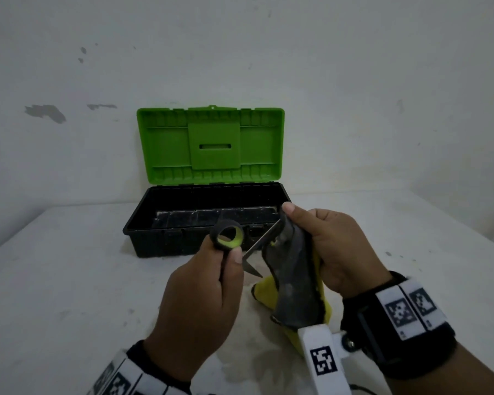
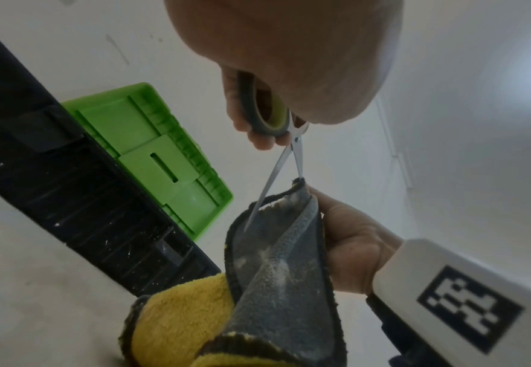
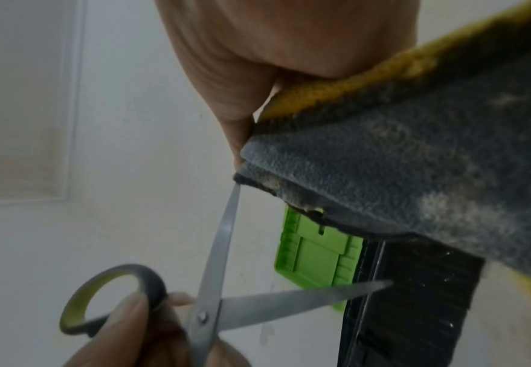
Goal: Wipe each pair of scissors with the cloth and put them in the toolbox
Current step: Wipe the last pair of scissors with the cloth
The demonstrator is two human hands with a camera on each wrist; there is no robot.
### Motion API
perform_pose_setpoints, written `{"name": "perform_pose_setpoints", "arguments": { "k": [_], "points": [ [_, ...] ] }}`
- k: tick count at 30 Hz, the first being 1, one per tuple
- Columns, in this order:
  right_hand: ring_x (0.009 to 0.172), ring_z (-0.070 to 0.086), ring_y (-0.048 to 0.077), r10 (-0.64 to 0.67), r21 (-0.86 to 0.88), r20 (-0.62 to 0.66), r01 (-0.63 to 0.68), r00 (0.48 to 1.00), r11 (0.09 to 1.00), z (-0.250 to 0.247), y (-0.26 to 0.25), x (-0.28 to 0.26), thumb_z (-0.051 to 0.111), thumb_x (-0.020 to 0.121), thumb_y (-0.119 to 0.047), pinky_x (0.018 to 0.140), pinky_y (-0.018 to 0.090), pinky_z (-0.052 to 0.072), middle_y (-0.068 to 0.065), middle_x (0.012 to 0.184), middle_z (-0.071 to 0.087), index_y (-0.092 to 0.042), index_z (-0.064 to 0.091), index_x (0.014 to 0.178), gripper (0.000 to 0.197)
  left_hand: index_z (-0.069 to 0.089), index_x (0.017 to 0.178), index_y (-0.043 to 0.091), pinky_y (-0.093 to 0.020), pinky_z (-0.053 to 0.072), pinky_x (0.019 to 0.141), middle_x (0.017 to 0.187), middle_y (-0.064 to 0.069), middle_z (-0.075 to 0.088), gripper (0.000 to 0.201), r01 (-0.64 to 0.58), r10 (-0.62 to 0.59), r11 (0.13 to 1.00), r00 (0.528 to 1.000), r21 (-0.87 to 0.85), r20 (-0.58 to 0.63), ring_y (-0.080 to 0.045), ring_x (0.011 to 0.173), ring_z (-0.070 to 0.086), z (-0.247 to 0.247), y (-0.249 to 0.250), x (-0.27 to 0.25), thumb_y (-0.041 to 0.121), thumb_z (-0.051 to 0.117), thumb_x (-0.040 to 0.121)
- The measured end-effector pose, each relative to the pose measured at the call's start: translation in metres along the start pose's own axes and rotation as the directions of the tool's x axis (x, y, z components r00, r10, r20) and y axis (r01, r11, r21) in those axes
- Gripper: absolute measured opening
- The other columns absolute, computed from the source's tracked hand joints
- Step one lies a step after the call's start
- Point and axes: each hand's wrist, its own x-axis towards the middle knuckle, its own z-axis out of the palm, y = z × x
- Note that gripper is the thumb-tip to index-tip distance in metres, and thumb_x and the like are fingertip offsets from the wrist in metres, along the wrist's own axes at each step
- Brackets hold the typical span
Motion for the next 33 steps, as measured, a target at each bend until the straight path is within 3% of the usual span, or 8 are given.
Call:
{"name": "perform_pose_setpoints", "arguments": {
  "k": [3, 7, 9, 13, 18, 21, 24, 33],
  "points": [
    [0.052, 0.058, 0.022, -0.056, -0.032, 0.060, 0.058, 0.997, 0.998, -0.005, 0.001, -0.004, 0.080, 0.066, -0.040, 0.055, 0.030, 0.052, 0.015, 0.058, 0.061, -0.009, 0.060, 0.054, 0.038, 0.054, 0.082, 0.019, -0.028, 0.044, 0.043, 0.055, -0.003, 0.053, 0.038, 0.171, -0.167, 0.963, 0.985, -0.210, 0.040, -0.016, 0.045, 0.052, -0.002, 0.008, 0.003, 0.045, 0.033, 0.099],
    [0.054, 0.057, 0.022, -0.148, -0.132, 0.194, 0.175, 0.970, 0.976, 0.000, 0.009, -0.018, 0.083, 0.066, -0.037, 0.057, 0.034, 0.050, 0.011, 0.056, 0.061, -0.011, 0.062, 0.057, 0.035, 0.055, 0.083, 0.009, -0.028, 0.040, 0.040, 0.054, -0.011, 0.054, 0.035, 0.531, -0.480, 0.665, 0.843, -0.525, 0.244, -0.020, 0.041, 0.051, -0.006, 0.017, 0.014, 0.033, 0.037, 0.102],
    [0.055, 0.058, 0.021, -0.165, -0.160, 0.251, 0.209, 0.954, 0.965, 0.004, 0.012, -0.023, 0.083, 0.068, -0.034, 0.057, 0.032, 0.049, 0.010, 0.057, 0.064, -0.008, 0.065, 0.059, 0.033, 0.055, 0.090, 0.003, -0.031, 0.040, 0.041, 0.057, -0.014, 0.056, 0.036, 0.618, -0.518, 0.565, 0.781, -0.546, 0.348, -0.024, 0.043, 0.051, -0.007, 0.018, 0.016, 0.031, 0.037, 0.102],
    [0.052, 0.061, 0.017, -0.145, -0.147, 0.301, 0.196, 0.943, 0.969, 0.009, 0.013, -0.028, 0.082, 0.074, -0.024, 0.054, 0.025, 0.049, 0.009, 0.057, 0.067, 0.002, 0.064, 0.061, 0.034, 0.049, 0.098, -0.008, -0.030, 0.036, 0.039, 0.059, -0.017, 0.056, 0.040, 0.684, -0.536, 0.454, 0.721, -0.571, 0.439, -0.025, 0.041, 0.048, -0.009, 0.019, 0.019, 0.030, 0.038, 0.102],
    [0.061, 0.061, 0.029, -0.120, -0.062, 0.191, 0.134, 0.974, 0.989, 0.012, 0.013, -0.023, 0.085, 0.066, -0.035, 0.066, 0.041, 0.054, 0.018, 0.062, 0.065, -0.001, 0.066, 0.062, 0.039, 0.045, 0.097, -0.010, -0.027, 0.033, 0.038, 0.058, -0.018, 0.054, 0.041, 0.693, -0.544, 0.436, 0.711, -0.574, 0.445, -0.024, 0.039, 0.045, -0.013, 0.020, 0.021, 0.030, 0.036, 0.102],
    [0.061, 0.060, 0.028, -0.113, -0.045, 0.148, 0.121, 0.983, 0.992, 0.009, 0.015, -0.020, 0.086, 0.062, -0.041, 0.065, 0.040, 0.051, 0.016, 0.061, 0.064, -0.012, 0.065, 0.056, 0.037, 0.046, 0.094, -0.008, -0.029, 0.034, 0.038, 0.058, -0.017, 0.055, 0.040, 0.687, -0.550, 0.457, 0.718, -0.565, 0.427, -0.025, 0.039, 0.046, -0.012, 0.020, 0.021, 0.029, 0.036, 0.102],
    [0.055, 0.059, 0.025, -0.067, -0.036, 0.236, 0.077, 0.970, 0.996, 0.012, 0.017, -0.026, 0.085, 0.065, -0.038, 0.061, 0.035, 0.050, 0.012, 0.057, 0.062, -0.013, 0.062, 0.053, 0.036, 0.052, 0.090, -0.002, -0.032, 0.036, 0.040, 0.060, -0.017, 0.054, 0.037, 0.669, -0.531, 0.504, 0.739, -0.546, 0.415, -0.026, 0.041, 0.047, -0.013, 0.020, 0.017, 0.030, 0.036, 0.102],
    [0.053, 0.057, 0.023, -0.067, 0.054, 0.141, 0.060, 0.988, 0.997, 0.005, 0.017, -0.019, 0.086, 0.059, -0.042, 0.057, 0.031, 0.049, 0.015, 0.058, 0.061, -0.013, 0.058, 0.054, 0.041, 0.049, 0.093, -0.003, -0.027, 0.033, 0.040, 0.058, -0.018, 0.052, 0.037, 0.745, -0.572, 0.392, 0.657, -0.540, 0.492, -0.024, 0.039, 0.045, -0.012, 0.017, 0.013, 0.032, 0.037, 0.102]
  ]
}}
